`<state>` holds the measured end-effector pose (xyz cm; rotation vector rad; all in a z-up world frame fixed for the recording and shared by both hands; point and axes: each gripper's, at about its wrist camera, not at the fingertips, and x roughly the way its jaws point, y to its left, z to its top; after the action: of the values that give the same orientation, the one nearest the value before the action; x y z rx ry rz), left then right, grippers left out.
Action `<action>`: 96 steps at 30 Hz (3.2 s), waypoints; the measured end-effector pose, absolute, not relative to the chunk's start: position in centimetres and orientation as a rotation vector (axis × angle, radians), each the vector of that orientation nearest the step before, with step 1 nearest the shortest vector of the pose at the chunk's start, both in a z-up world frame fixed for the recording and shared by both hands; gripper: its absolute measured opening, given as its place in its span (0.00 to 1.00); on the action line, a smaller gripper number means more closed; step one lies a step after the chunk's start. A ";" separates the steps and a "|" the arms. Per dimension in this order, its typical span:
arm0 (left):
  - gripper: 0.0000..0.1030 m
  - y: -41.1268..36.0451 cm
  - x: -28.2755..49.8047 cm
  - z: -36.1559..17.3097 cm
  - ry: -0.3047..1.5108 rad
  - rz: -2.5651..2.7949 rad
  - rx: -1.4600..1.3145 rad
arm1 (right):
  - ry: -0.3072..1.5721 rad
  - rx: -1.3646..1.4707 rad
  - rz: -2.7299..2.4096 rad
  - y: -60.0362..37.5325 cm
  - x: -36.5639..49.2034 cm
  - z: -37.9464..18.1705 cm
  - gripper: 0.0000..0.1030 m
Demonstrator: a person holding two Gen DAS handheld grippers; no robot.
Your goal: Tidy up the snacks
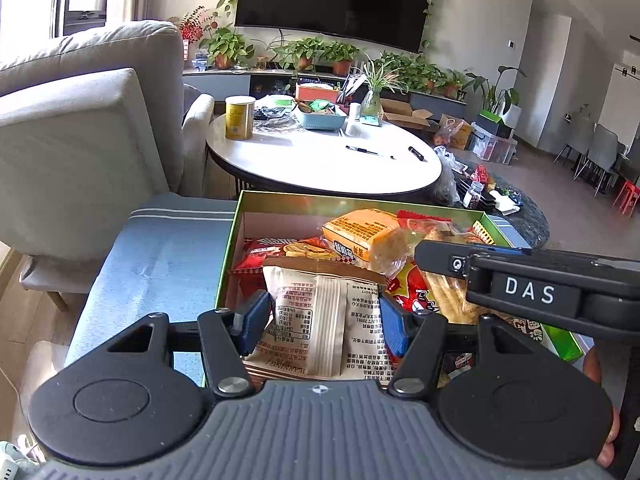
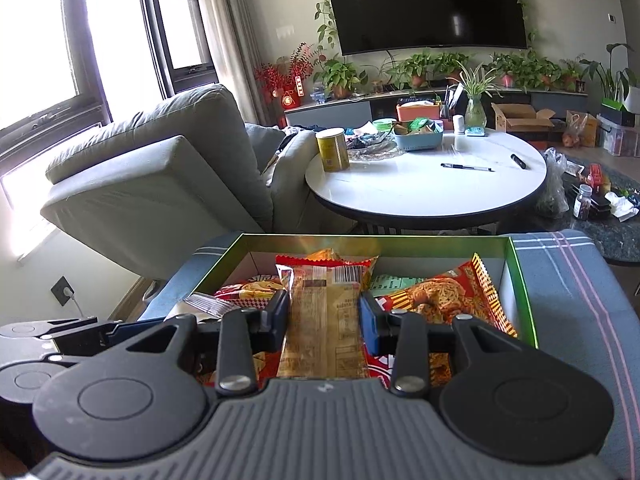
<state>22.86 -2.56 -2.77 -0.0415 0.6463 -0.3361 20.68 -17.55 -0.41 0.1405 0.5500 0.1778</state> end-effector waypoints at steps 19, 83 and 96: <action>0.68 -1.9 21.8 -2.5 0.617 -0.304 -0.054 | 0.549 0.184 0.144 -18.2 19.4 -0.3 0.76; 0.84 -2.4 6.2 0.4 0.532 -0.134 0.077 | 0.480 0.166 0.088 -18.4 4.0 0.8 0.76; 0.84 -2.8 5.1 0.8 0.516 -0.169 0.072 | 0.464 0.180 0.081 -18.9 3.1 1.1 0.76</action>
<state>5.06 -2.85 0.82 0.0721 0.5157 -0.1686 3.11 -18.94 1.15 0.1803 0.4638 0.0810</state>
